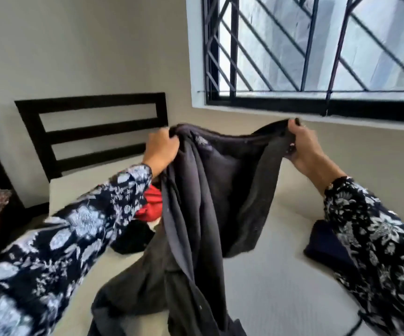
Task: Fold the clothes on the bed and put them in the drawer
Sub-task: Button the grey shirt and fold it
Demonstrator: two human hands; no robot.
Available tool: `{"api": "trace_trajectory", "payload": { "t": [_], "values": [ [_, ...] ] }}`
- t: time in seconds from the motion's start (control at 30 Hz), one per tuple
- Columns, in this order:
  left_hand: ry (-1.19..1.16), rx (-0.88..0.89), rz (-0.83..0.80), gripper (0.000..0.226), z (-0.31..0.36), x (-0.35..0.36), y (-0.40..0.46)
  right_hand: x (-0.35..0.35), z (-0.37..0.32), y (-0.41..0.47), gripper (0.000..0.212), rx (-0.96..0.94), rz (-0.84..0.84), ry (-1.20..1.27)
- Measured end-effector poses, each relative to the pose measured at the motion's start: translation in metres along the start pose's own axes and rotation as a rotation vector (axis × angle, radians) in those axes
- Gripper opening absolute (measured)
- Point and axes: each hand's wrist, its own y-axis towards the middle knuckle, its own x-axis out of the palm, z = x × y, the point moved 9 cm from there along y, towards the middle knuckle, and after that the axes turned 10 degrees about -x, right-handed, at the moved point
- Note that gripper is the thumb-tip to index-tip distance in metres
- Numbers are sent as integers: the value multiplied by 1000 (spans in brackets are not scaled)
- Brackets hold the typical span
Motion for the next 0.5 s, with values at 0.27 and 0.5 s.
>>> {"api": "trace_trajectory", "payload": {
  "t": [0.27,0.5],
  "values": [
    [-27,207,255,33,154,-135,30,21,-157,15,15,-194,-15,71],
    [-137,261,435,36,222,-238,44,36,-322,20,13,-514,130,217]
  ]
}}
